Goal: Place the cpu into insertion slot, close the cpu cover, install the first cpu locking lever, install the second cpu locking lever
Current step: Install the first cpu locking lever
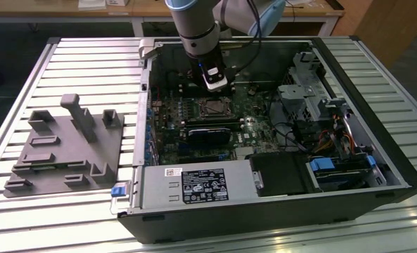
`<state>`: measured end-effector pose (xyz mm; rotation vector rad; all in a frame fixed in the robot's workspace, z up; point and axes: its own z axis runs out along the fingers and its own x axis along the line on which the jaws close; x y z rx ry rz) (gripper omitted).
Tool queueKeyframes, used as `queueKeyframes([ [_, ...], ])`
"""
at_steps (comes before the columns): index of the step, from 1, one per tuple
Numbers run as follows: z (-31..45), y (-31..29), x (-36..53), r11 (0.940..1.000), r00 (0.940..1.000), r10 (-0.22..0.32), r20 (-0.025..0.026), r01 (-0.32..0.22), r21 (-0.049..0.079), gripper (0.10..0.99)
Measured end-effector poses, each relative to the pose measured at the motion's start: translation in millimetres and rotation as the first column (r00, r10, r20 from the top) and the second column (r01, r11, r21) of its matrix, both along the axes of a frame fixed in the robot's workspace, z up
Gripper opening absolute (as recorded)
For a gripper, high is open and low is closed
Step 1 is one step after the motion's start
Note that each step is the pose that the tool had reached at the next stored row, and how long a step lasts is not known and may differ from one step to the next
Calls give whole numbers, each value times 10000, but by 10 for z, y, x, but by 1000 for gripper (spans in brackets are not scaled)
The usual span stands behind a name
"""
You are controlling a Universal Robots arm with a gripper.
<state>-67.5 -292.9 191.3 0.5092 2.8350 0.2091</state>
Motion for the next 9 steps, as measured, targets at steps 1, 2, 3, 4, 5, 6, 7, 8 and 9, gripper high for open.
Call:
queueKeyframes([
  [1, -5, 0, 0, 10000, 10000, -6, -1, 6, -1, 106],
  [2, -9, 0, -1, 10000, 10000, -8, -2, 8, -4, 106],
  [3, -13, -1, -1, 10000, 10000, -8, -3, 8, -6, 106],
  [4, -16, -1, -1, 10000, 10000, -9, -4, 9, -7, 106],
  [5, -18, -1, -2, 10000, 10000, -9, -5, 9, -7, 106],
  [6, -20, -1, -1, 10000, 10000, -9, -5, 9, -6, 106],
  [7, -21, -1, -1, 10000, 10000, -9, -4, 9, -5, 106],
  [8, -23, -1, -1, 10000, 10000, -9, -2, 9, 1, 106],
  [9, -23, -1, -1, 10000, 10000, -7, -1, 7, 12, 106],
])
